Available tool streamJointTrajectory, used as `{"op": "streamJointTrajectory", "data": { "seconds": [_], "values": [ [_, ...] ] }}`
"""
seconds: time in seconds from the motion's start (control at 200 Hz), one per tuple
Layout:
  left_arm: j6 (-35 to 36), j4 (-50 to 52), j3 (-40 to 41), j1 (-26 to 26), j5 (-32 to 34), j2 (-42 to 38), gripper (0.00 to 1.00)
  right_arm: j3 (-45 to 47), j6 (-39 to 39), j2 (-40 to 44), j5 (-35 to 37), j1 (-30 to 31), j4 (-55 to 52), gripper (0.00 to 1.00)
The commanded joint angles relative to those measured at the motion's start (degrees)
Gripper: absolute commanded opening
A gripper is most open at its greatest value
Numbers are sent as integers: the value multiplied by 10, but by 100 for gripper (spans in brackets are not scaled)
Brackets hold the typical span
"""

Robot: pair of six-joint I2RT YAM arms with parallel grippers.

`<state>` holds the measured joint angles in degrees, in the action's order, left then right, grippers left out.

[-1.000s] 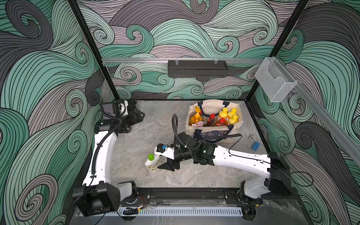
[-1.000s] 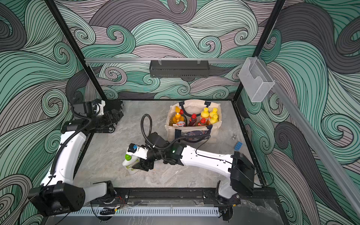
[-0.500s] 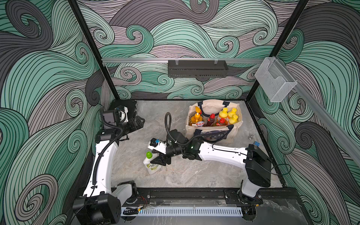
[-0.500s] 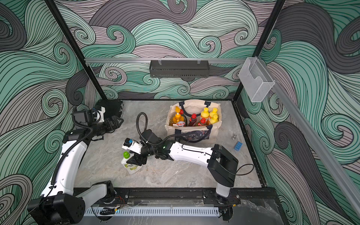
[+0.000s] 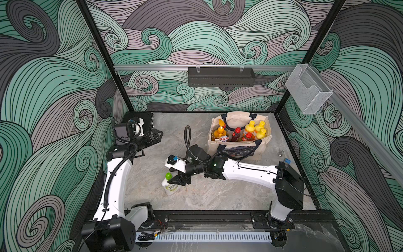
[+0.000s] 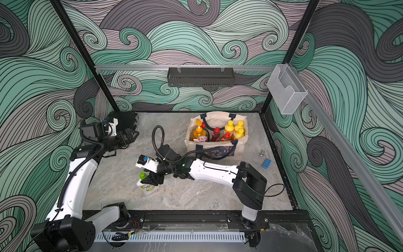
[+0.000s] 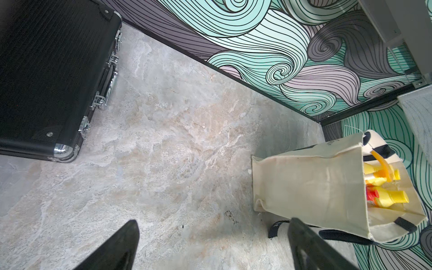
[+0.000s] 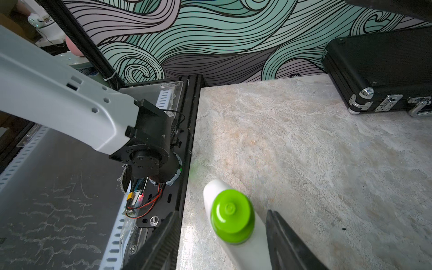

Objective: Pack dish soap into the shopping bag
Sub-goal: Pick up the bottle of dish soap at the center of the board.

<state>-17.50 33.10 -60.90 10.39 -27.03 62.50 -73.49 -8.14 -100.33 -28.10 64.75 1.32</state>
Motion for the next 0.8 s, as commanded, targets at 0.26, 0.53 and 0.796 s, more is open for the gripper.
{"op": "streamJointTrajectory", "data": {
  "seconds": [0.26, 0.53, 0.796],
  "values": [
    [-8, -20, 8, 6, -30, -4, 98, -26, -3, -27, -16, -2, 18, 62],
    [-11, -22, 9, 6, -35, -1, 98, -39, 2, -53, -20, -2, 31, 62],
    [-16, -24, 11, 7, -38, -1, 98, -36, 11, -61, -24, -2, 47, 52]
  ]
}}
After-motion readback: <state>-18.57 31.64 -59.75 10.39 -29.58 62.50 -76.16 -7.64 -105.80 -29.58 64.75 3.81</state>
